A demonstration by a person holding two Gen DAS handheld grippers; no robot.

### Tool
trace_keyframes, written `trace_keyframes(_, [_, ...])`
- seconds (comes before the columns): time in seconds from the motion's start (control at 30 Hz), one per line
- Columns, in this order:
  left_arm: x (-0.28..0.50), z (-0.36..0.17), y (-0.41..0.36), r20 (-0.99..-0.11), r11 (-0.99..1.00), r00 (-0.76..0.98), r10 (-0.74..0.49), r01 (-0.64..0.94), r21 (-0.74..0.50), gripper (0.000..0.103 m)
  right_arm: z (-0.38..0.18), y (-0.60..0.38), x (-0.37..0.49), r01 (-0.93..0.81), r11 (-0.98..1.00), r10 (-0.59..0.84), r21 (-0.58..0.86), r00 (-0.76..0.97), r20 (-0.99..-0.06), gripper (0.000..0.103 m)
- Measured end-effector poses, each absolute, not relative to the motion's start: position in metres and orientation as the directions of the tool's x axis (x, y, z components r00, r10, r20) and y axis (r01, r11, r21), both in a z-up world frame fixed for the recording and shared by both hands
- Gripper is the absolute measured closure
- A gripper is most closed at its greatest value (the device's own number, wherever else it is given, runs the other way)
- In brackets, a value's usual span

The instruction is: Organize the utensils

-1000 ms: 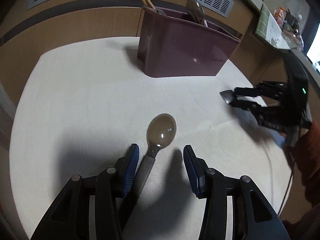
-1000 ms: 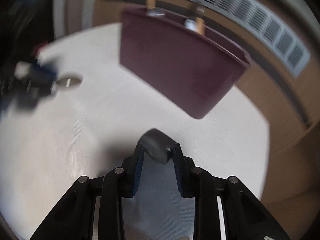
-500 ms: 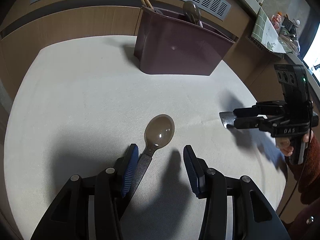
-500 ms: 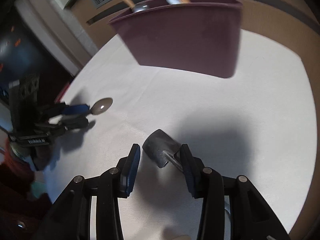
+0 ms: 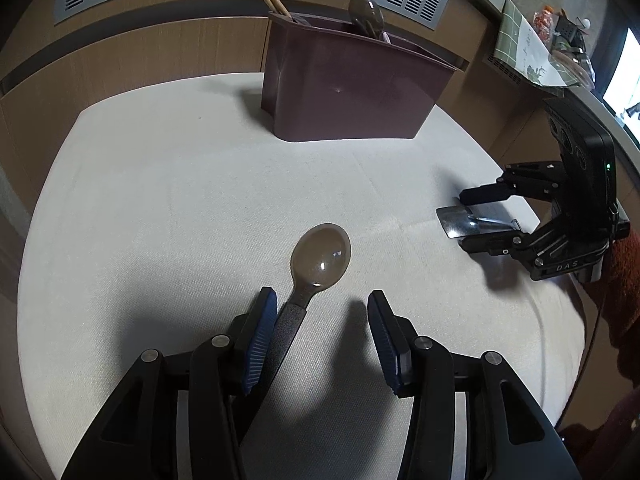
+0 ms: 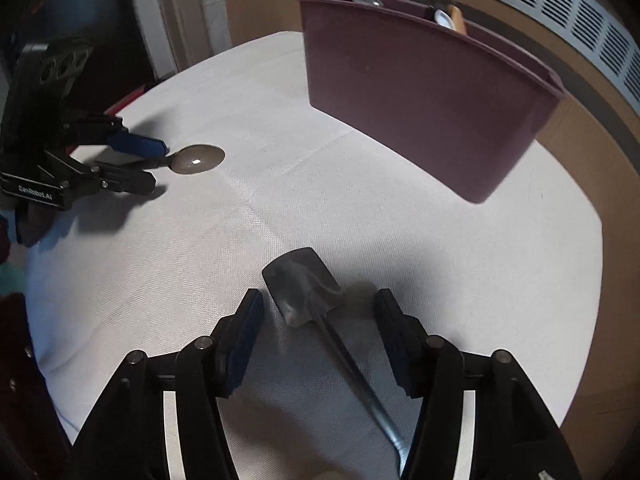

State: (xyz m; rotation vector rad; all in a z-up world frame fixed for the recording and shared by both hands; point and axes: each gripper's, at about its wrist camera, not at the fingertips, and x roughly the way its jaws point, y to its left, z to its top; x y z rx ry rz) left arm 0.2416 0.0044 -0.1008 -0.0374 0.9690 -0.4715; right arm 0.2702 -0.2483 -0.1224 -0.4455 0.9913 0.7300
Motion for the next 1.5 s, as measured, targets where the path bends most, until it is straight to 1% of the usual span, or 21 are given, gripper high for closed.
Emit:
trace_keyframes(0.03, [0.242,-0.101,0.004,-0.785,0.899,0.474,-0.4,0.37,-0.234,0.055,-0.122,-0.246,0.27,-0.73,0.683,0.344,-0.026,0.352,-0.871,0.051])
trace_keyframes(0.1, [0.242,-0.101,0.003,-0.788,0.901,0.473,-0.395,0.367,-0.231,0.055,-0.122,-0.237,0.271,-0.731,0.682,0.352,-0.021,0.353,-0.867,0.066])
trace_keyframes(0.17, [0.242,-0.1,0.002,-0.793,0.904,0.469,-0.388,0.364,-0.227,0.055,-0.12,-0.229,0.269,-0.713,0.7,0.328,-0.036,0.366,-0.871,0.072])
trace_keyframes(0.23, [0.245,-0.1,-0.001,-0.806,0.906,0.46,-0.372,0.37,-0.207,0.055,-0.113,-0.226,0.258,-0.681,0.731,0.301,-0.055,0.393,-0.869,0.074])
trace_keyframes(0.27, [0.247,-0.099,-0.004,-0.814,0.906,0.454,-0.361,0.376,-0.192,0.055,-0.108,-0.225,0.251,-0.671,0.741,0.321,-0.036,0.4,-0.859,0.074])
trace_keyframes(0.4, [0.261,-0.098,-0.019,-0.845,0.903,0.44,-0.305,0.416,-0.11,0.055,-0.089,-0.231,0.243,-0.611,0.787,0.421,0.09,0.425,-0.801,0.074])
trace_keyframes(0.5, [0.272,-0.099,-0.031,-0.86,0.885,0.436,-0.265,0.463,-0.038,0.056,-0.075,-0.247,0.239,-0.514,0.844,0.436,0.152,0.494,-0.752,0.075])
trace_keyframes(0.53, [0.275,-0.099,-0.034,-0.864,0.88,0.431,-0.261,0.475,-0.029,0.058,-0.073,-0.253,0.237,-0.486,0.857,0.436,0.169,0.51,-0.741,0.075])
trace_keyframes(0.6, [0.283,-0.097,-0.035,-0.87,0.878,0.419,-0.261,0.478,-0.033,0.068,-0.069,-0.266,0.235,-0.417,0.883,0.433,0.217,0.545,-0.718,0.075])
trace_keyframes(0.7, [0.285,-0.096,-0.035,-0.867,0.887,0.426,-0.259,0.46,-0.04,0.068,-0.065,-0.278,0.231,-0.351,0.901,0.425,0.256,0.587,-0.69,0.075])
trace_keyframes(0.8, [0.276,-0.084,-0.029,-0.825,0.895,0.475,-0.306,0.438,-0.079,0.068,-0.058,-0.279,0.228,-0.325,0.914,0.4,0.243,0.628,-0.668,0.075])
trace_keyframes(0.9, [0.258,-0.054,-0.015,-0.719,0.907,0.582,-0.381,0.385,-0.169,0.068,-0.056,-0.274,0.23,-0.318,0.923,0.381,0.219,0.664,-0.643,0.076])
trace_keyframes(0.93, [0.251,-0.044,-0.011,-0.675,0.908,0.62,-0.401,0.368,-0.201,0.068,-0.053,-0.274,0.229,-0.308,0.926,0.374,0.217,0.678,-0.633,0.083])
trace_keyframes(0.97, [0.244,-0.036,-0.006,-0.632,0.905,0.653,-0.418,0.358,-0.229,0.068,-0.049,-0.276,0.227,-0.301,0.929,0.367,0.215,0.689,-0.625,0.1])
trace_keyframes(1.03, [0.234,-0.024,0.001,-0.555,0.899,0.708,-0.438,0.335,-0.282,0.068,-0.042,-0.28,0.225,-0.297,0.93,0.367,0.217,0.702,-0.61,0.098])
trace_keyframes(1.1, [0.232,-0.018,0.005,-0.51,0.891,0.734,-0.449,0.327,-0.315,0.069,-0.037,-0.277,0.224,-0.285,0.94,0.339,0.187,0.725,-0.6,0.098])
trace_keyframes(1.2, [0.234,-0.016,0.004,-0.511,0.896,0.739,-0.438,0.313,-0.316,0.069,-0.034,-0.275,0.222,-0.302,0.941,0.333,0.156,0.728,-0.6,0.098])
trace_keyframes(1.3, [0.229,-0.014,0.005,-0.515,0.897,0.739,-0.434,0.299,-0.327,0.069,-0.039,-0.28,0.227,-0.301,0.946,0.304,0.122,0.691,-0.656,0.098])
trace_keyframes(1.4, [0.222,-0.013,0.013,-0.511,0.895,0.744,-0.431,0.282,-0.345,0.069,-0.056,-0.297,0.233,-0.24,0.965,0.244,0.107,0.666,-0.705,0.085])
trace_keyframes(1.47, [0.224,-0.015,0.017,-0.507,0.889,0.743,-0.438,0.274,-0.366,0.069,-0.075,-0.308,0.235,-0.183,0.978,0.198,0.103,0.641,-0.742,0.072])
trace_keyframes(1.5, [0.225,-0.016,0.018,-0.507,0.888,0.742,-0.439,0.271,-0.372,0.069,-0.084,-0.313,0.237,-0.159,0.98,0.196,0.122,0.619,-0.76,0.072])
